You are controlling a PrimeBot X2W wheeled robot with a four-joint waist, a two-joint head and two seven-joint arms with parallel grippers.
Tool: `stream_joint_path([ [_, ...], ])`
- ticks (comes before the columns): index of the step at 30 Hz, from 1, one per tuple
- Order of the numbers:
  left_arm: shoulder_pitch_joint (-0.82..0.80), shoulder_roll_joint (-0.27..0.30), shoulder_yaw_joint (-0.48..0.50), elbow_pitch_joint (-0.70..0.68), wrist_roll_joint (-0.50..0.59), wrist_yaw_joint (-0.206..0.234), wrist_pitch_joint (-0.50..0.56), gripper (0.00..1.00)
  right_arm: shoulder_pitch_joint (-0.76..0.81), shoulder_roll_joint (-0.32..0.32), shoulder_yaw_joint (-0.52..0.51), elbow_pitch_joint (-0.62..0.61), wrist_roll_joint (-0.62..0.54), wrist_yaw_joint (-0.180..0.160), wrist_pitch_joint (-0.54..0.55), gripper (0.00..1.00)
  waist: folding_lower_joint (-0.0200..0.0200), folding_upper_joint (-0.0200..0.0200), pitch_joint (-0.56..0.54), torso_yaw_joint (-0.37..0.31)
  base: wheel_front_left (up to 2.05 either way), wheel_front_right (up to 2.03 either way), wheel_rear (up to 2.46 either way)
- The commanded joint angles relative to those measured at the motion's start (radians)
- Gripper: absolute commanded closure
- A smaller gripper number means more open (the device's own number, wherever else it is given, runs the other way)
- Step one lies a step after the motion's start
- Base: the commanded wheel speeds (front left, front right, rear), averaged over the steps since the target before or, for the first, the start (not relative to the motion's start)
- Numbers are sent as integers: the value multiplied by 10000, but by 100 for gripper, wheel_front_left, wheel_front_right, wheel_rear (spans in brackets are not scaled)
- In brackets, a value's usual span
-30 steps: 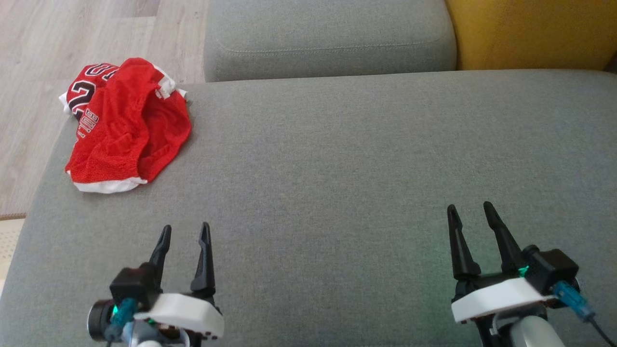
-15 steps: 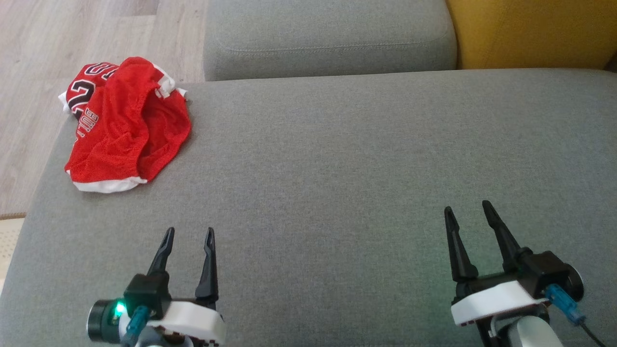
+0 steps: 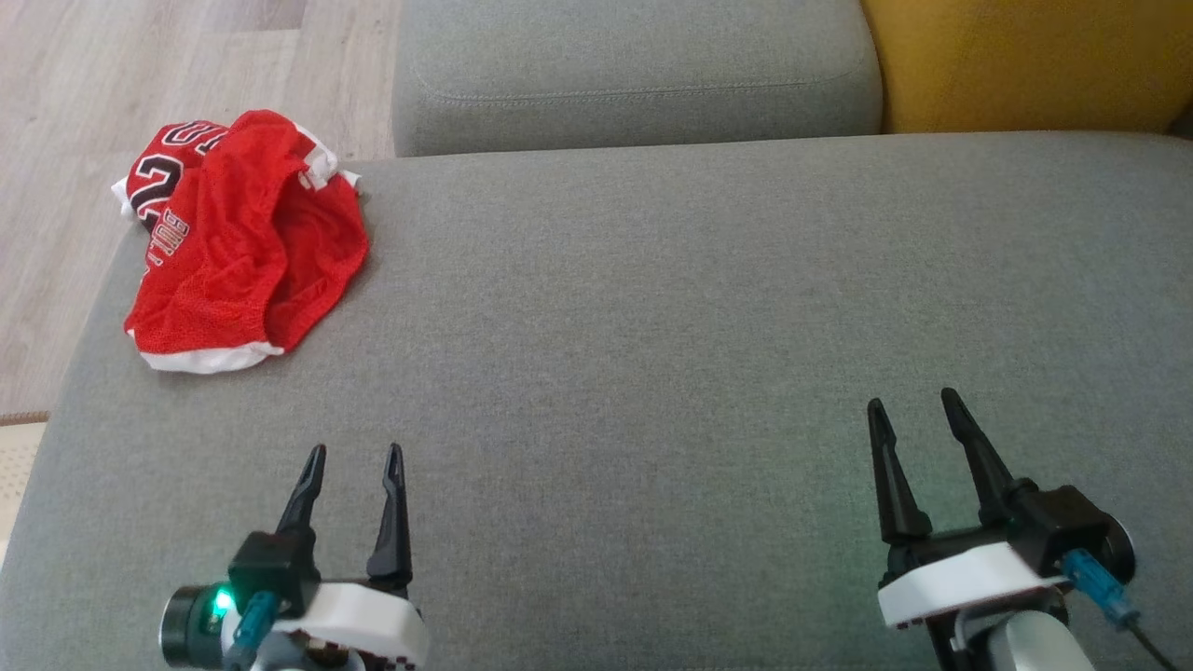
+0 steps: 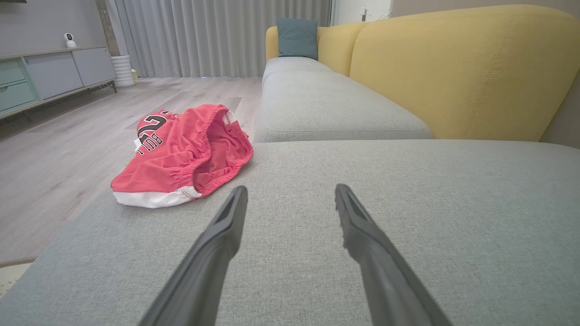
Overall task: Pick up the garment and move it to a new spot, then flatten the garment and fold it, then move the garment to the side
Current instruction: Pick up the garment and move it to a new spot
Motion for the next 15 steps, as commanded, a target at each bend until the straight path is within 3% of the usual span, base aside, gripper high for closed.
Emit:
stream_joint_path([
  [1, -296, -29, 327, -309, -47, 20, -124, 0, -475, -87, 184, -270, 20, -9, -111, 0, 0, 0, 1, 3, 0, 0, 0],
  [15, -326, -47, 366, -316, -35, 5, -124, 0, -514, -87, 186, -224, -4, -9, -111, 0, 0, 0, 9, 23, 0, 0, 0],
])
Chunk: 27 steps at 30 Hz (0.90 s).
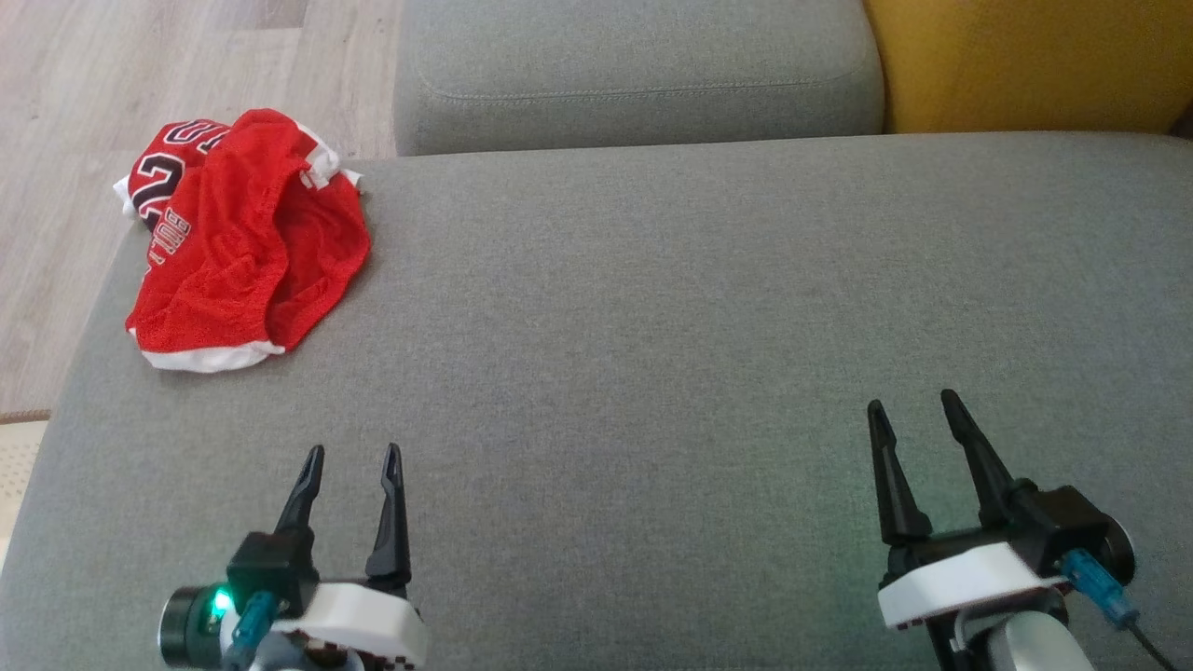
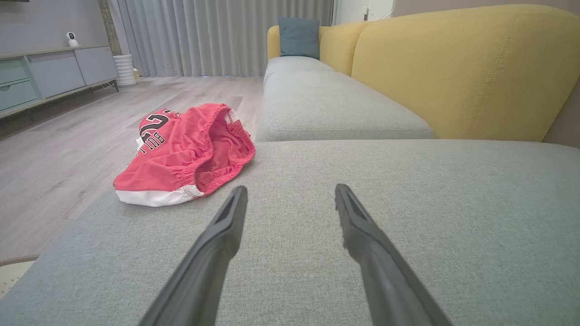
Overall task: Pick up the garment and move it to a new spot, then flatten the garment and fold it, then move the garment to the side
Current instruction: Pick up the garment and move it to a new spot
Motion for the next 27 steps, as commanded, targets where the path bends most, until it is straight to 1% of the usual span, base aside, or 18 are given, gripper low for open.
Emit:
stream_joint_path([
  [1, -327, -34, 317, -332, -32, 5, -124, 0, -505, -87, 199, -284, -4, -9, -111, 0, 0, 0, -2, 1, 0, 0, 0],
  [6, -346, -37, 302, -324, -20, -37, -124, 0, -462, -87, 139, -320, -19, -9, -111, 0, 0, 0, -12, 127, 0, 0, 0],
  [8, -363, -38, 283, -325, -6, -46, -124, 0, -416, -87, 111, -348, -30, -9, -111, 0, 0, 0, -17, 303, 0, 0, 0],
  [11, -385, -39, 230, -349, 19, -45, -124, 0, -357, -87, 64, -418, -41, -9, -111, 0, 0, 0, -18, 749, 0, 0, 0],
  [17, -431, -40, 125, -518, 85, -67, -124, 0, -235, -87, 61, -563, 27, -9, -111, 0, 0, 0, -39, 2146, 0, 0, 0],
  [22, -375, -40, 226, -604, 128, -59, -124, 0, -207, -87, 164, -592, 114, -9, -111, 0, 0, 0, -61, 3324, 0, 0, 0],
  [27, -317, -18, 446, -595, 141, -70, -124, 0, -229, -87, 245, -568, 184, -9, -111, 0, 0, 0, -87, 4250, 0, 0, 0],
])
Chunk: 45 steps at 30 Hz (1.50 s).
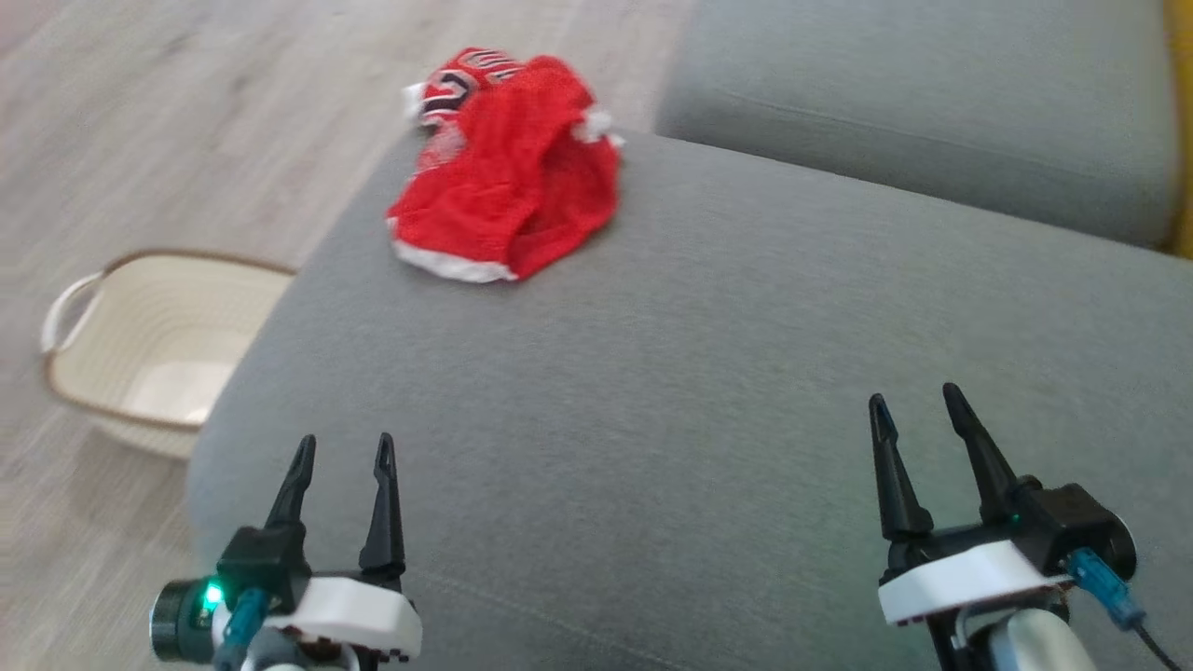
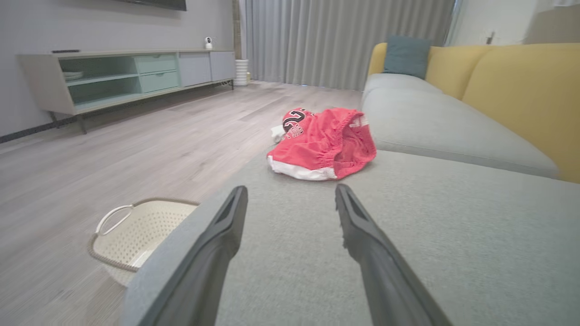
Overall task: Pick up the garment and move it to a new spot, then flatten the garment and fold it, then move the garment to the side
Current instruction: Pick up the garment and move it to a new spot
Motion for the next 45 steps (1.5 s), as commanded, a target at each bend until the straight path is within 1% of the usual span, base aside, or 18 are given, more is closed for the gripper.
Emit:
stream_joint_path([
  [1, -284, -15, 392, -344, 99, 15, -124, 0, -261, -83, 261, -325, 90, -9, -111, 0, 0, 0, -39, 810, 0, 0, 0],
  [7, -228, -12, 551, -413, 140, -24, -124, 0, -270, -83, 285, -273, 131, -9, -111, 0, 0, 0, -41, 1391, 0, 0, 0],
  [19, -218, -4, 793, -500, 107, -44, -124, 0, -370, -83, 408, -235, 114, -9, -111, 0, 0, 0, 152, 1462, 0, 0, 0],
  [24, -640, 248, 1169, -558, 148, -135, -124, 0, -537, -83, 425, -330, -82, -9, -111, 0, 0, 0, 684, 889, 0, 0, 0],
  [28, -1607, 741, 1546, -701, 224, -291, -124, 0, -780, -83, 346, -423, -371, -9, -111, 0, 0, 0, 1333, 245, 0, 0, 0],
  [30, -2266, 977, 1707, -643, 129, -472, -124, 0, -933, -83, 296, -482, -534, -9, -111, 0, 0, 0, 1709, -82, 0, 0, 0],
  [31, -2635, 1107, 1744, -549, 49, -638, -124, 0, -1013, -83, 271, -516, -614, -9, -111, 0, 0, 0, 1919, -236, 0, 0, 0],
  [34, -3892, 1639, 1564, 101, 102, -1207, 82, 0, -1217, -83, 167, -610, -862, -9, -111, 0, 0, 0, 2539, -600, 0, 0, 0],
  [37, -5328, 1983, 1299, 1031, 55, -1647, 696, 0, -1439, -83, 107, -687, -1079, -9, -111, 0, 0, 0, 3112, -873, 0, 0, 0],
  [41, -6976, 2225, 857, 2430, -126, -1976, 1589, 0, -1816, -83, 152, -829, -1267, -9, -111, 0, 0, 0, 3797, -1241, 0, 0, 0],
  [45, -8110, 2409, 283, 3768, -319, -2126, 2217, 0, -2096, -83, 128, -944, -1413, -9, -111, 0, 0, 0, 4336, -1588, 0, 0, 0],
])
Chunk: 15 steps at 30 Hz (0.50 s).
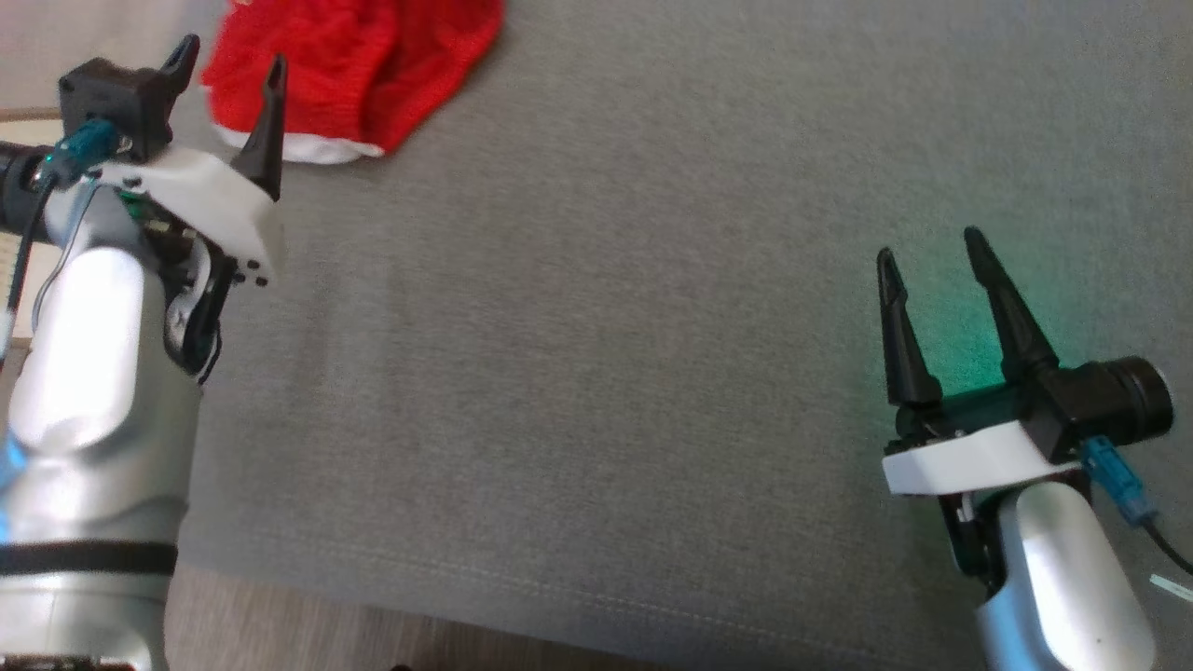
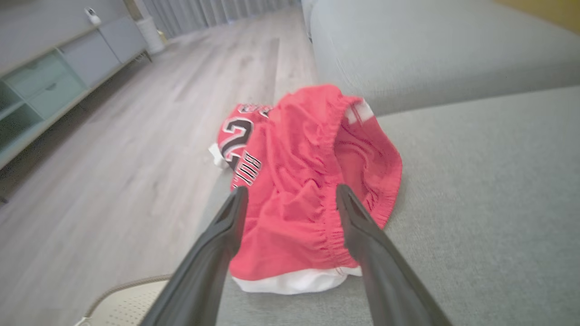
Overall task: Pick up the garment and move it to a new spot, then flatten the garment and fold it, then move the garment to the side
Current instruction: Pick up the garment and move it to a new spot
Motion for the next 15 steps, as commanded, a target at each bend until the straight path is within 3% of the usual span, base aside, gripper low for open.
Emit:
stream_joint_path([
  [1, -590, 581, 77, 277, -172, -33, 238, 0, -252, -43, 218, -393, -110, -9, -109, 0, -4, 0, 707, -598, 0, 0, 0],
  [8, -1477, 1111, -1429, 1936, -1260, -69, 1510, 0, -394, -43, 32, -510, -153, -9, -109, 0, -4, 0, 1255, -1018, 0, 0, 0],
  [15, -2111, 1636, -1740, 3131, -1967, -71, 2094, 0, -480, -43, 143, -563, 3, -9, -109, 0, -4, 0, 1497, -1307, 0, 0, 0],
])
